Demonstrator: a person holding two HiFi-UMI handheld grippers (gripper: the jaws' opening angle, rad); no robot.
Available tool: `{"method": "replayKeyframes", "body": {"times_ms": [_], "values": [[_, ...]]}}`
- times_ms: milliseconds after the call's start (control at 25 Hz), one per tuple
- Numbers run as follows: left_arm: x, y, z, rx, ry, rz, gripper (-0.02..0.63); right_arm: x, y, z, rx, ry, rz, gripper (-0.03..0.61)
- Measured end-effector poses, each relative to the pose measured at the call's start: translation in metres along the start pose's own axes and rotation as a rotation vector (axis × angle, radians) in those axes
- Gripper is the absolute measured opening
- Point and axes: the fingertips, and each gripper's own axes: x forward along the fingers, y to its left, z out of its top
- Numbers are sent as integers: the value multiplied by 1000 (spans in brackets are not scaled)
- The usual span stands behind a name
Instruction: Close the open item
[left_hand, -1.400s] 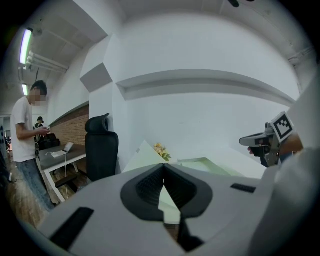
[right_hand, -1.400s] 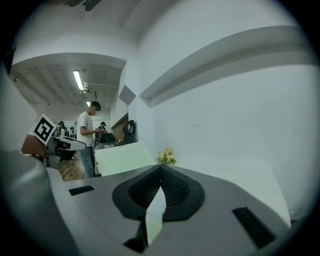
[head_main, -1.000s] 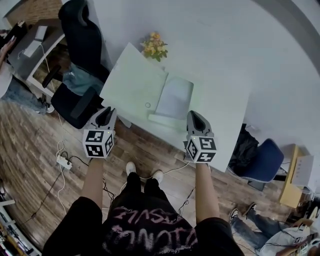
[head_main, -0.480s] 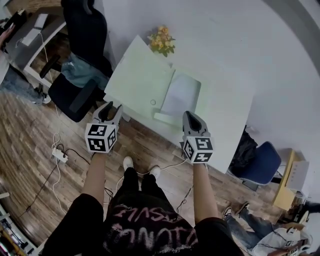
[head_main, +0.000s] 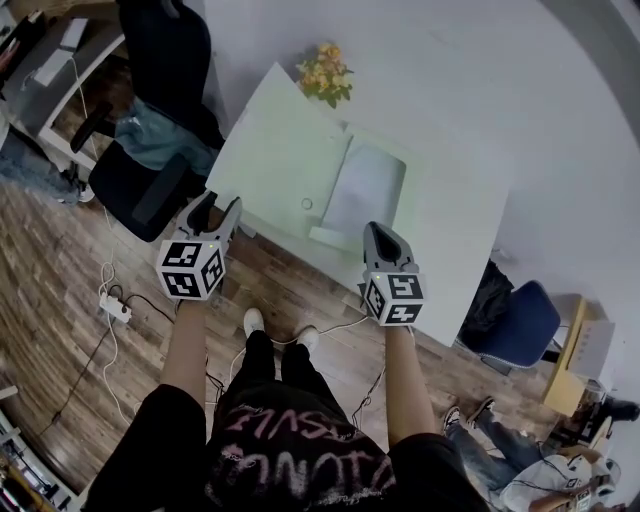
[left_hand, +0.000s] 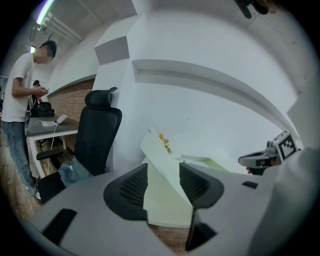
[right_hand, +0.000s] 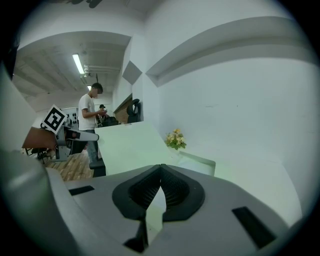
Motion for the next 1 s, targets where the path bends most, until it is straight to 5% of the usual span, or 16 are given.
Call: {"method": "replayKeyframes", "body": {"times_ms": [160, 320, 1000], "values": [[5, 3, 6, 8, -9, 2, 162, 0, -5, -4, 20, 3, -16, 12], [3, 2, 12, -20, -24, 36, 55, -5, -12, -11, 32, 11, -32, 12], [4, -61, 38, 85, -73, -42, 28, -47, -49, -53, 140, 17, -114, 12]]}}
